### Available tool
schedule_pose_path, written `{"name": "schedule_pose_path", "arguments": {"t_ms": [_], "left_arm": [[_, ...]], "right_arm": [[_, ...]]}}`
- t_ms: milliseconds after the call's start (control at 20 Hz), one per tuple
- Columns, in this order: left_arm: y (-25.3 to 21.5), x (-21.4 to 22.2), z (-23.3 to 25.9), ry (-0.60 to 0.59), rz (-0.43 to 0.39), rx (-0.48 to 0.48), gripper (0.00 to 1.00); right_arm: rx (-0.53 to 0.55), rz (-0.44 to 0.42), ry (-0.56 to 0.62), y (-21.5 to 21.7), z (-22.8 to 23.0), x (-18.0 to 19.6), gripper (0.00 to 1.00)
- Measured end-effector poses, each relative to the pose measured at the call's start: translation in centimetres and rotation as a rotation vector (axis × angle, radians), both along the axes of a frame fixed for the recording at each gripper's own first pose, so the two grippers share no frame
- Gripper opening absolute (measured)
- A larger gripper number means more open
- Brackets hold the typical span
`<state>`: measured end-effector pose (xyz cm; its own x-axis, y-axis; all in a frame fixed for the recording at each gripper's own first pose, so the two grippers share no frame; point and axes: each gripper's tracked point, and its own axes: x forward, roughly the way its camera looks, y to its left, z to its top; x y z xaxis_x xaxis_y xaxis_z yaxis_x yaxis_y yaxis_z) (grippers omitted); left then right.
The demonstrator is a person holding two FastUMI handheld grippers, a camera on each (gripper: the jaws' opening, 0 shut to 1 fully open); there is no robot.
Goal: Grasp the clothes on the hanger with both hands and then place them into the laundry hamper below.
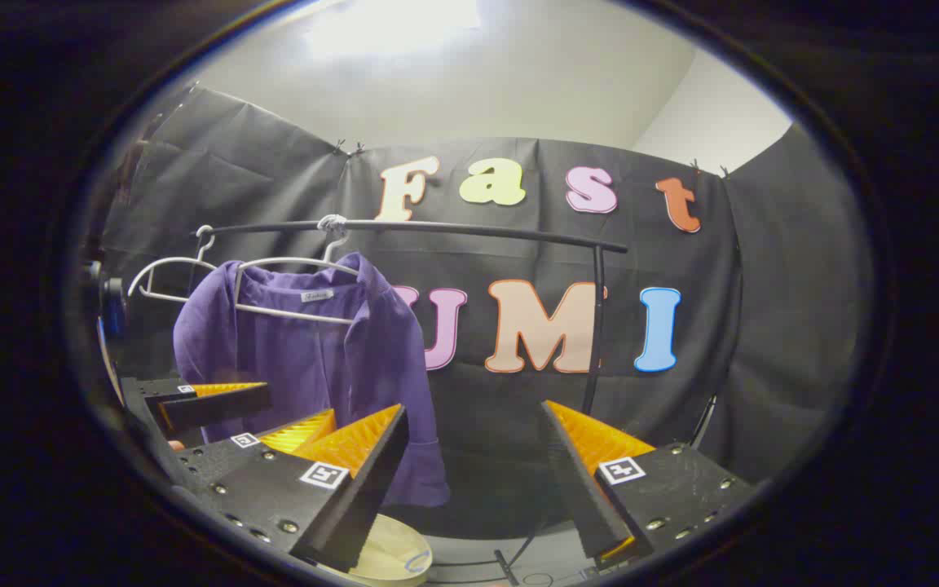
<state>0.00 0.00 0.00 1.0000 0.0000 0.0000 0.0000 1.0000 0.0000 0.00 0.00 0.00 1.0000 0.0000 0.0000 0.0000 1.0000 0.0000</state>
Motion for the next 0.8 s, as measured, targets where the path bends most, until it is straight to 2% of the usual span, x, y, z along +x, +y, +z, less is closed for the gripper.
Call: {"name": "schedule_pose_path", "arguments": {"t_ms": [50, 100, 200, 700, 750, 800], "left_arm": [[0.08, 0.01, 0.07, 0.0, 0.003, -0.001, 0.96], [0.19, 0.05, 0.06, -0.001, 0.008, -0.003, 0.92], [0.33, 0.04, 0.05, 0.004, 0.011, -0.007, 0.92], [0.6, 0.01, 0.03, 0.005, 0.018, 0.008, 0.92], [0.64, -0.04, 0.15, 0.004, 0.022, 0.011, 0.92], [0.7, 0.0, 0.17, 0.003, 0.027, 0.013, 0.92]], "right_arm": [[0.004, -0.002, -0.001, 0.02, -0.03, 0.05, 0.93], [0.007, -0.001, 0.001, 0.04, 0.01, 0.2, 0.93], [0.008, 0.0, 0.001, -0.11, -0.05, 0.27, 0.96], [0.008, 0.008, 0.006, -0.03, -0.27, 0.55, 0.96], [0.009, 0.01, 0.006, -0.11, -0.4, 0.52, 0.93], [0.011, 0.012, 0.007, -0.14, -0.49, 0.51, 0.96]]}}
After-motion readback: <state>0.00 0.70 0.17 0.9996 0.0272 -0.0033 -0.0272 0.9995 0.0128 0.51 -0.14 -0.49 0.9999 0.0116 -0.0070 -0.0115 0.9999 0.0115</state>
